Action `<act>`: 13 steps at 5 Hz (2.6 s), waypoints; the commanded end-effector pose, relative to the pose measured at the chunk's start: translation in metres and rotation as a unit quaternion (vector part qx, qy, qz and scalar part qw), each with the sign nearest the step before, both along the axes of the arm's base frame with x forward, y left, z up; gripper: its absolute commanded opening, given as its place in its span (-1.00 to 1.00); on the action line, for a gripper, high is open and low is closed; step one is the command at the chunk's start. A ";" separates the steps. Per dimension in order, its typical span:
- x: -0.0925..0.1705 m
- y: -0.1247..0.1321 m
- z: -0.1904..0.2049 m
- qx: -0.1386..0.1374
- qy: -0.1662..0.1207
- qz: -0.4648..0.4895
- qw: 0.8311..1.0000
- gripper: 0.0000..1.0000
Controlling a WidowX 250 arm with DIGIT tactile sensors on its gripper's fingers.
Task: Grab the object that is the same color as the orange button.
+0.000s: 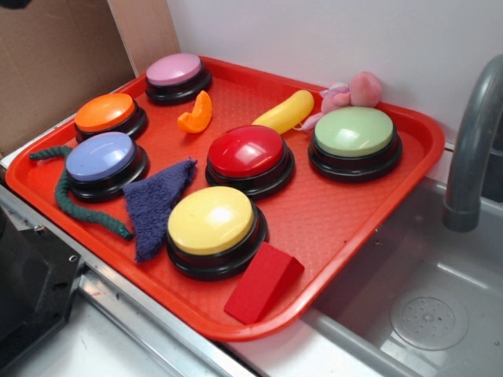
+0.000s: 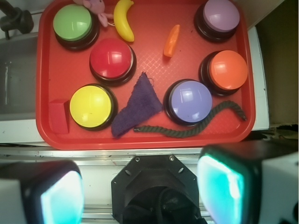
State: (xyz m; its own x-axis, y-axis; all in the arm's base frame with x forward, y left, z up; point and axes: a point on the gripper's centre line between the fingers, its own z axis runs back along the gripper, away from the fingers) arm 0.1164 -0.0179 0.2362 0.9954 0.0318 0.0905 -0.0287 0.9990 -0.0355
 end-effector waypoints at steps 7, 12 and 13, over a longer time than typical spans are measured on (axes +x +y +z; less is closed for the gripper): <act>0.157 0.077 -0.140 -0.029 -0.054 0.282 0.957 1.00; 0.168 0.090 -0.211 -0.002 -0.031 0.293 0.956 -1.00; 0.168 0.088 -0.203 -0.006 -0.025 0.289 0.957 -1.00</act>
